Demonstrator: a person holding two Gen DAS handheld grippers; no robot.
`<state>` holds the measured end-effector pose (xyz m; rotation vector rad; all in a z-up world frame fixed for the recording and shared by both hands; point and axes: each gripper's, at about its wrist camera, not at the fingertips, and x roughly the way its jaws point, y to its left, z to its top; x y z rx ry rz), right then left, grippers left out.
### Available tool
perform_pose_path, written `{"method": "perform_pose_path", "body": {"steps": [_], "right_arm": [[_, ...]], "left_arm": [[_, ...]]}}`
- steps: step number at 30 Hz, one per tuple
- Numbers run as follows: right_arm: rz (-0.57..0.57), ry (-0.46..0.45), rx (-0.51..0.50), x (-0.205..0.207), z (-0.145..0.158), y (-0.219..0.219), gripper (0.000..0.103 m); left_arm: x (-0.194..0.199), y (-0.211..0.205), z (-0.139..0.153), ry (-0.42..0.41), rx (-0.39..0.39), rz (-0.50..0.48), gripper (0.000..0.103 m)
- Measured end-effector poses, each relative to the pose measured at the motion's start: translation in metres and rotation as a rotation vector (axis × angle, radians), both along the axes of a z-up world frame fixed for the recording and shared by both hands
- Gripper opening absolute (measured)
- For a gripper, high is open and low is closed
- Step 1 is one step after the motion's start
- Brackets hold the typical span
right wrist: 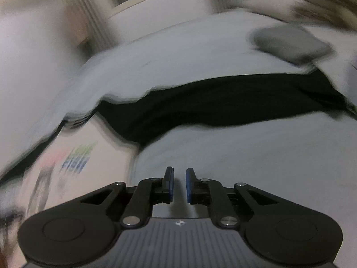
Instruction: Fold clothes
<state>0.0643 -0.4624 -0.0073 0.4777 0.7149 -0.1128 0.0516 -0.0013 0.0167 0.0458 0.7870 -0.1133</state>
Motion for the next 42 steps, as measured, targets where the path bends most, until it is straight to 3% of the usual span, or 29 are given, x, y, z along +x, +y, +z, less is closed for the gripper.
{"method": "perform_pose_path", "body": {"steps": [4,8,12,13,18,19,21,22,23,25,27,28,37,42], "right_arm": [[-0.169,-0.045,0.141,0.015,-0.015,-0.045,0.010],[-0.252,-0.090,0.201,0.030,-0.022,-0.059,0.010],[-0.246,-0.115,0.223,0.031,-0.026,-0.063,0.009],[-0.239,-0.116,0.228,0.030,-0.026,-0.065,0.003],[-0.209,-0.124,0.250,0.023,-0.020,-0.071,0.004],[-0.197,-0.114,0.247,0.023,-0.020,-0.069,0.007],[-0.196,-0.109,0.282,0.026,-0.022,-0.067,0.029],[-0.198,-0.129,0.315,0.026,-0.024,-0.067,0.045],[-0.207,-0.146,0.335,0.028,-0.025,-0.065,0.051],[-0.226,-0.153,0.302,0.033,-0.024,-0.059,0.048],[-0.224,-0.123,0.217,0.040,-0.024,-0.051,0.016],[-0.220,-0.107,0.192,0.042,-0.024,-0.049,0.008],[-0.194,-0.074,0.196,0.017,0.016,-0.068,0.006],[-0.193,0.013,0.114,0.030,-0.012,-0.058,0.006]], "left_arm": [[0.000,0.000,0.000,0.002,-0.001,-0.001,0.055],[0.000,-0.001,0.001,0.003,-0.001,-0.002,0.055],[-0.001,-0.002,0.001,0.002,0.003,-0.001,0.055],[-0.001,-0.003,0.001,0.001,0.005,-0.001,0.055],[-0.001,-0.003,0.000,0.002,0.007,0.003,0.056],[-0.001,-0.004,0.000,0.001,0.009,0.003,0.056],[-0.001,-0.004,0.000,-0.001,0.014,0.001,0.057],[-0.001,-0.004,-0.001,-0.002,0.014,0.001,0.057],[-0.001,-0.003,-0.001,-0.001,0.013,0.002,0.057],[0.000,-0.002,-0.001,0.000,0.009,0.001,0.057],[0.000,-0.002,-0.001,0.001,0.007,0.000,0.057],[0.000,-0.002,-0.001,0.001,0.007,0.001,0.057],[0.001,-0.004,0.001,0.009,0.006,0.004,0.058],[0.001,-0.004,0.000,0.009,0.005,-0.001,0.059]]}}
